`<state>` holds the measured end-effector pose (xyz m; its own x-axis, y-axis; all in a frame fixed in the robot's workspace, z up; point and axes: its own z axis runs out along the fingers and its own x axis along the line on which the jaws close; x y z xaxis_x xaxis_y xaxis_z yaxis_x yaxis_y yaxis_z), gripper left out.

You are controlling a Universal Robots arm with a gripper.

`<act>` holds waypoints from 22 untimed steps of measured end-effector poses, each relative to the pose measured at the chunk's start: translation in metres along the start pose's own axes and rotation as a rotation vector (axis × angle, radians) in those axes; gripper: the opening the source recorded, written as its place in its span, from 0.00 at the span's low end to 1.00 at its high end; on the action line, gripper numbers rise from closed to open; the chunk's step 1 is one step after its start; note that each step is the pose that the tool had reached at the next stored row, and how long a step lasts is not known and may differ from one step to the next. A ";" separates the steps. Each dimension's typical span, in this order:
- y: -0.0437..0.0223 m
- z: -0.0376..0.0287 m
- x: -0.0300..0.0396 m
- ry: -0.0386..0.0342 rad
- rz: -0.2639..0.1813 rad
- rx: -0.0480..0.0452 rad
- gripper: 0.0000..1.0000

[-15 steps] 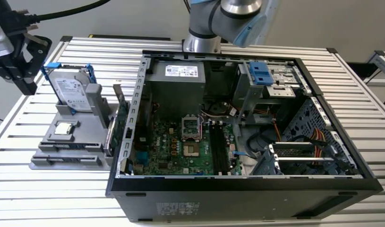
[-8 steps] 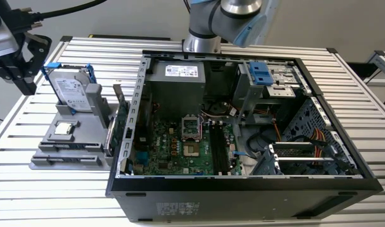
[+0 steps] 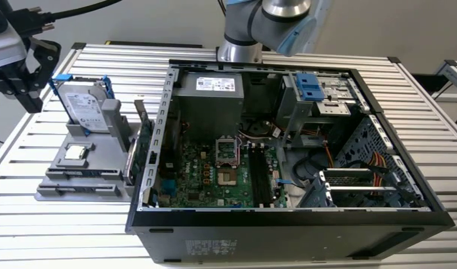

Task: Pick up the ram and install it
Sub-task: 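Pick up the ram and move it above insertion slot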

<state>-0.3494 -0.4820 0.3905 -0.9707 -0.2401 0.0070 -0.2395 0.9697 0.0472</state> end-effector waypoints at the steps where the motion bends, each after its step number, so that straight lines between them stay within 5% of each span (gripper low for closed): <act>1: 0.0000 0.0000 0.0000 0.0003 -0.007 0.0001 0.00; 10: 0.0000 0.0000 0.0000 0.0034 -0.072 0.0005 0.00; 12: 0.0000 0.0000 0.0000 0.0071 -0.150 0.0011 0.00; 22: 0.0000 0.0000 0.0000 0.0111 -0.235 0.0017 0.00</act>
<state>-0.3494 -0.4820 0.3905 -0.8879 -0.4599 0.0070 -0.4591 0.8871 0.0471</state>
